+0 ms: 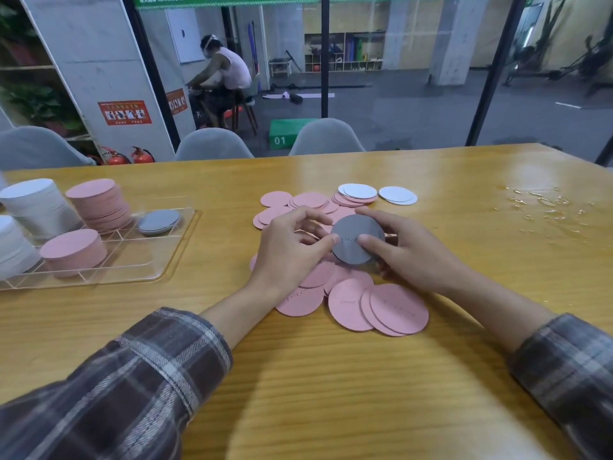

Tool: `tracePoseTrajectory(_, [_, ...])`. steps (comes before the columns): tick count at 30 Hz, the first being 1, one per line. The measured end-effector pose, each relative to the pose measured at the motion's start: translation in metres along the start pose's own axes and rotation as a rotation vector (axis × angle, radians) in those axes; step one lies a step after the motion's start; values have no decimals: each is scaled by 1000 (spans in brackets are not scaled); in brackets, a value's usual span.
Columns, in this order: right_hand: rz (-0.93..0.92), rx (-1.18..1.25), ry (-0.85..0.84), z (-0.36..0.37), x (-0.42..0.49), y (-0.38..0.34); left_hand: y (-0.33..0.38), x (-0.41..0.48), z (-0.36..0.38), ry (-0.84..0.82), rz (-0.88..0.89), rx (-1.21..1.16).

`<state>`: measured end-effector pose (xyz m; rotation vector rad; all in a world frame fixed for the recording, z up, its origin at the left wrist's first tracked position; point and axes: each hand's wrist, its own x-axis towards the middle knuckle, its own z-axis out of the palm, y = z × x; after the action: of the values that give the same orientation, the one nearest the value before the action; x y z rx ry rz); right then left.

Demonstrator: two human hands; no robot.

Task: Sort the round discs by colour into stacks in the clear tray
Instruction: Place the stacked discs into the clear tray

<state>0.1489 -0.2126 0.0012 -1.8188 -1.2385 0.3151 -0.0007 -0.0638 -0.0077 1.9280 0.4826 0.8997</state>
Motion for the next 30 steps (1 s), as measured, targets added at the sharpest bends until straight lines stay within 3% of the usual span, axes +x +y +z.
tracePoseTrajectory(9, [-46,-161,-30,-1,3,-1,-2,3,3,47,78,99])
tracePoseTrajectory(14, [-51,-157,-23,-2,4,-1,-1,0,6,-71,123,227])
tracePoseTrajectory(17, [-93,-281,-58,-6,3,0,1,-1,7,-70,140,261])
tracePoseTrajectory(21, [-78,-419,-91,-10,5,6,2,-2,9,-75,148,271])
tracePoseTrajectory(30, [-70,-439,-92,-4,4,10,6,-5,11,-58,115,243])
